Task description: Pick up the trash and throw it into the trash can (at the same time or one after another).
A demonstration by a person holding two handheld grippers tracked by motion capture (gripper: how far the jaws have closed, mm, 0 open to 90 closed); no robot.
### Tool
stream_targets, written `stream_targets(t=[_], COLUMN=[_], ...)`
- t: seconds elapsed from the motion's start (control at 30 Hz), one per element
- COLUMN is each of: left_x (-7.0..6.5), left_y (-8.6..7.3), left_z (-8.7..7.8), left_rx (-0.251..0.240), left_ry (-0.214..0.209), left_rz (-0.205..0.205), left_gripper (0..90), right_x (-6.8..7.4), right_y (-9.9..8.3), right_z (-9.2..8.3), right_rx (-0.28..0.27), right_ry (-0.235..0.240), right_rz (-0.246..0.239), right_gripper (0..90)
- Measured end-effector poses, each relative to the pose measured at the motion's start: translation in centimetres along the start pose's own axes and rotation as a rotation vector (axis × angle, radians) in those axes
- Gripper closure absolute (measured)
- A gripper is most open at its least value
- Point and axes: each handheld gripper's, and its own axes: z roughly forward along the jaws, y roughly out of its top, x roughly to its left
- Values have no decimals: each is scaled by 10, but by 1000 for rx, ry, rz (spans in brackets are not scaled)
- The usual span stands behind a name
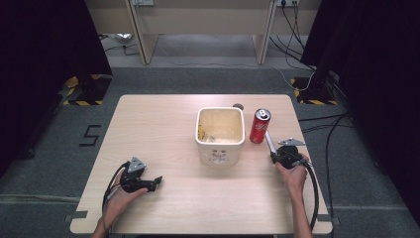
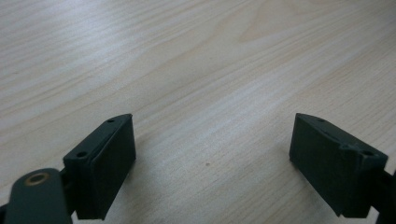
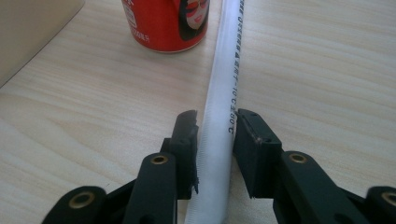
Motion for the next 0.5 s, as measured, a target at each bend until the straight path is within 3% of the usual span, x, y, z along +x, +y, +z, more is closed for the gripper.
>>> stream_targets(t=[0.3, 0.5], left_x=[0, 0], left_y=[0, 0], left_z=[0, 0], left_rx=[1, 0], left_ry=[0, 0], left_rz=[1, 1], left_gripper=[137, 137], right_x=[-5, -7], right_y=[-3, -3], right_z=[-1, -4], right_rx=[-20, -32], right_ry=[-6, -21], right_rz=[22, 24], right_gripper=[796, 802])
